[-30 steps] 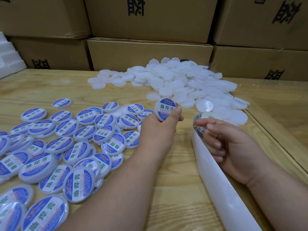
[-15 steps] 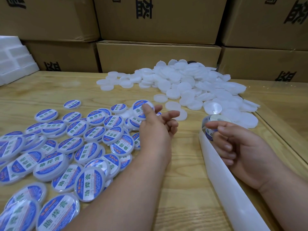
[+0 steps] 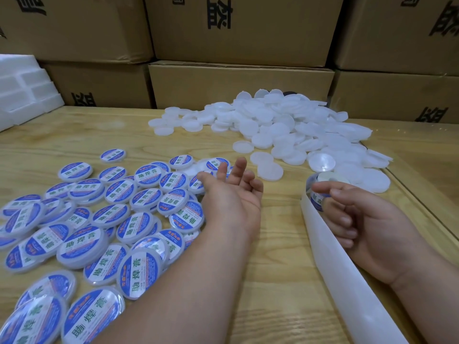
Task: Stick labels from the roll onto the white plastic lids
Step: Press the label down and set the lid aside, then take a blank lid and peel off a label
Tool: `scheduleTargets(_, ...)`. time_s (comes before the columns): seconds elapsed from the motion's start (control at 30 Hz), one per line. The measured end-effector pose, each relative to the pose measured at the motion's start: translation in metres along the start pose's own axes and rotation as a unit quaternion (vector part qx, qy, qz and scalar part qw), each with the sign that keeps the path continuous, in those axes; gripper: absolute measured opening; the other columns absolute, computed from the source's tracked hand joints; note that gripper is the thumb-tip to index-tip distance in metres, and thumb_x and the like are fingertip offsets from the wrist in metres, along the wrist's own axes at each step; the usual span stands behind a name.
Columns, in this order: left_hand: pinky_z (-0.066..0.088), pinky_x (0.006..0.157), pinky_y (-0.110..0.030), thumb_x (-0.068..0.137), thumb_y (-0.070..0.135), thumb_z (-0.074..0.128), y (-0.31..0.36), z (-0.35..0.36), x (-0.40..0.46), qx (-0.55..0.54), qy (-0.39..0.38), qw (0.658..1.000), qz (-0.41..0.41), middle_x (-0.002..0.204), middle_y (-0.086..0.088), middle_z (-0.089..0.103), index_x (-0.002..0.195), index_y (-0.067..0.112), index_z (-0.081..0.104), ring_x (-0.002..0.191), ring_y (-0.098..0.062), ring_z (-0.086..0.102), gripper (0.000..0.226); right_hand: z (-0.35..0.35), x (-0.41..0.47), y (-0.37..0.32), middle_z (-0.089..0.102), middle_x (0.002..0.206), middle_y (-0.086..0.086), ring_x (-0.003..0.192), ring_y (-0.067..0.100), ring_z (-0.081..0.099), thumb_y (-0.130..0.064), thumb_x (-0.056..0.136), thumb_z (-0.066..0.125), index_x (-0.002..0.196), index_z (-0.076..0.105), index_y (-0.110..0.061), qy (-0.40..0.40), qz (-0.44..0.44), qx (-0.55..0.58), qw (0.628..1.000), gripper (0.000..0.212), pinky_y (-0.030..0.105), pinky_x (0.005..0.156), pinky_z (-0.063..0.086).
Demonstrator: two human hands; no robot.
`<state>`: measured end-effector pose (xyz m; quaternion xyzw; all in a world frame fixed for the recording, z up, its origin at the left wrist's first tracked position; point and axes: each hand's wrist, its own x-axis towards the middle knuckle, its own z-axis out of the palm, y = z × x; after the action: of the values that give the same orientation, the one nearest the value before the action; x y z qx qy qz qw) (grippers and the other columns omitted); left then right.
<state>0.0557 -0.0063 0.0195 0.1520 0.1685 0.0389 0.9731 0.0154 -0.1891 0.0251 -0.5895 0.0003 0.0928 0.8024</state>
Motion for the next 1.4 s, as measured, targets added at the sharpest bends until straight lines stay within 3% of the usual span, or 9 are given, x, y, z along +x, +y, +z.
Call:
scheduleTargets(0.13, 0.046, 0.05, -0.024, 0.101, 0.065, 0.034, -0.004, -0.001, -0.003, 0.101, -0.055, 0.993, -0.014, 0.082, -0.005, 0.076, 0.132, 0.016, 0.05, 0.051, -0.014, 0.057, 0.06, 0.0, 0.0, 0.001, 0.032, 0.055, 0.0, 0.041, 0.01, 0.024, -0.022, 0.073, 0.061, 0.09, 0.075, -0.012, 0.001, 0.001, 0.007, 1.0, 0.024, 0.02, 0.034, 0.023)
scheduleTargets(0.23, 0.046, 0.058, -0.024, 0.103, 0.052, 0.04, -0.012, -0.002, -0.009, 0.258, -0.082, 0.961, 0.06, 0.086, -0.004, 0.078, 0.125, 0.024, 0.058, 0.063, -0.015, 0.062, 0.039, -0.001, 0.0, 0.001, 0.032, 0.055, 0.0, 0.04, 0.01, 0.025, -0.023, 0.073, 0.062, 0.091, 0.075, -0.012, 0.0, 0.0, 0.009, 1.0, 0.025, 0.021, 0.033, 0.023)
scheduleTargets(0.33, 0.047, 0.075, -0.024, 0.1, 0.03, 0.048, -0.023, -0.008, -0.017, 0.505, -0.11, 0.83, 0.21, 0.097, 0.014, 0.075, 0.115, 0.038, 0.061, 0.083, -0.002, 0.063, 0.021, -0.003, 0.003, 0.003, 0.031, 0.053, -0.001, 0.04, 0.01, 0.024, -0.019, 0.073, 0.062, 0.086, 0.075, -0.014, 0.023, -0.024, 0.006, 0.999, 0.018, 0.02, 0.034, 0.023)
scheduleTargets(0.47, 0.034, 0.112, -0.028, 0.097, 0.017, 0.049, -0.036, -0.016, -0.018, 0.761, -0.175, 0.565, 0.268, 0.139, 0.009, 0.056, 0.139, 0.027, 0.054, 0.132, -0.01, 0.045, 0.044, -0.007, 0.004, 0.008, 0.035, 0.049, -0.004, 0.04, 0.011, 0.027, -0.014, 0.09, 0.058, 0.071, 0.069, -0.019, 0.138, -0.112, -0.107, 0.978, 0.022, 0.019, 0.039, 0.021)
scheduleTargets(0.6, 0.012, 0.125, -0.04, 0.095, 0.023, 0.046, -0.041, -0.017, -0.013, 0.84, -0.151, 0.462, 0.24, 0.16, -0.002, 0.035, 0.154, 0.021, 0.035, 0.153, -0.023, 0.013, 0.06, -0.002, 0.003, 0.013, 0.053, 0.051, -0.008, 0.045, 0.009, 0.043, -0.031, 0.079, 0.064, 0.068, 0.067, -0.017, 0.177, -0.142, -0.234, 0.945, 0.018, 0.023, 0.049, 0.038)
scheduleTargets(0.8, -0.001, 0.124, -0.044, 0.088, 0.041, 0.048, -0.05, -0.01, 0.006, 0.869, -0.087, 0.436, 0.216, 0.17, -0.006, -0.002, 0.158, 0.031, 0.018, 0.156, -0.028, -0.009, 0.078, -0.002, 0.003, 0.014, 0.06, 0.053, -0.004, 0.045, 0.011, 0.048, -0.019, 0.088, 0.064, 0.07, 0.069, -0.02, 0.177, -0.12, -0.258, 0.942, 0.019, 0.025, 0.049, 0.04)
scheduleTargets(1.07, 0.0, 0.125, -0.051, 0.085, 0.054, 0.049, -0.046, 0.006, 0.06, 0.897, -0.065, 0.383, 0.212, 0.17, -0.008, -0.005, 0.16, 0.036, 0.009, 0.154, -0.039, -0.009, 0.086, -0.004, 0.006, 0.017, 0.057, 0.055, -0.003, 0.048, 0.011, 0.047, -0.023, 0.087, 0.065, 0.072, 0.069, -0.02, 0.177, -0.126, -0.268, 0.939, 0.016, 0.026, 0.049, 0.041)
scheduleTargets(1.23, -0.003, 0.122, -0.058, 0.073, 0.081, 0.047, -0.043, 0.015, 0.09, 0.908, -0.013, 0.37, 0.194, 0.169, -0.011, -0.01, 0.158, 0.038, -0.001, 0.152, -0.046, -0.013, 0.107, -0.006, 0.008, 0.018, 0.056, 0.052, -0.003, 0.044, 0.01, 0.045, -0.02, 0.087, 0.064, 0.07, 0.068, -0.019, 0.177, -0.123, -0.259, 0.941, 0.018, 0.017, 0.041, 0.038)
scheduleTargets(1.4, -0.003, 0.117, -0.067, 0.063, 0.096, 0.037, -0.038, 0.03, 0.11, 0.926, -0.009, 0.34, 0.165, 0.17, -0.006, -0.009, 0.158, 0.043, 0.007, 0.153, -0.044, -0.009, 0.113, -0.007, 0.009, 0.019, 0.052, 0.053, -0.002, 0.046, 0.012, 0.041, -0.023, 0.088, 0.064, 0.07, 0.067, -0.019, 0.175, -0.125, -0.271, 0.938, 0.019, 0.018, 0.042, 0.036)
